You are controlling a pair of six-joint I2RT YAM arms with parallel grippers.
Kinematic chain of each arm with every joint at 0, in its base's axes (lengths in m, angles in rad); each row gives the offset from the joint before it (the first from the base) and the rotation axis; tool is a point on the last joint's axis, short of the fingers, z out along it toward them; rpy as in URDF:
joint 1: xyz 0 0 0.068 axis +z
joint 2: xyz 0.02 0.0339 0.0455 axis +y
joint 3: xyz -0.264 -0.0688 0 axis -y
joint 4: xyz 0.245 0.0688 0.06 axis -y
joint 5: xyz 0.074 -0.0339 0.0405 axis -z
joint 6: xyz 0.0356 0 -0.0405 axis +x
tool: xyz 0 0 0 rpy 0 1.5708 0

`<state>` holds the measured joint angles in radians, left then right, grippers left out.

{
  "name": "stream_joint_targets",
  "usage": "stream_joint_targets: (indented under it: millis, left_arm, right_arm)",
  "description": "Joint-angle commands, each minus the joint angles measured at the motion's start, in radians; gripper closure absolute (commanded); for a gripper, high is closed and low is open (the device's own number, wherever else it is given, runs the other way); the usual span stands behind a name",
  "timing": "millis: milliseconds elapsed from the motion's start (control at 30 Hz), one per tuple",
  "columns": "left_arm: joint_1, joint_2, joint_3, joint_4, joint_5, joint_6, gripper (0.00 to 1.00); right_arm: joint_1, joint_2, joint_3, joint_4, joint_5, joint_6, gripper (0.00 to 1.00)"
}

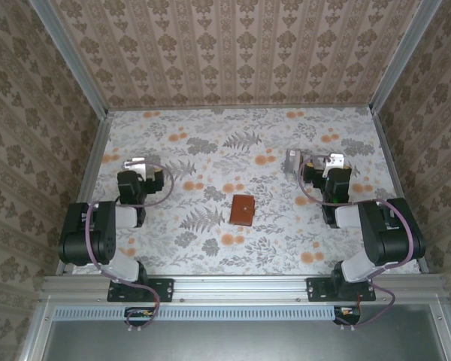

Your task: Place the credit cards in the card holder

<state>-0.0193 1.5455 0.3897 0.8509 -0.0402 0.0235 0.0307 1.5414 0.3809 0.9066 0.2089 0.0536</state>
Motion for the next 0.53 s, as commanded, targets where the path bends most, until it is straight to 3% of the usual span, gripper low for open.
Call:
stream_joint_targets:
  millis: [0,500]
  left_arm:
    - [-0.004,-0.011,0.018,-0.004,0.006,0.026,0.00]
    - [-0.004,-0.011,0.018,-0.004,0.006,0.026,0.00]
  right_arm:
    - [0.009,-0.013,0.010,-0.021,-0.006,0.002,0.00]
    - [0.020,-0.012,0.007,-0.014,-0.004,-0.010,0.00]
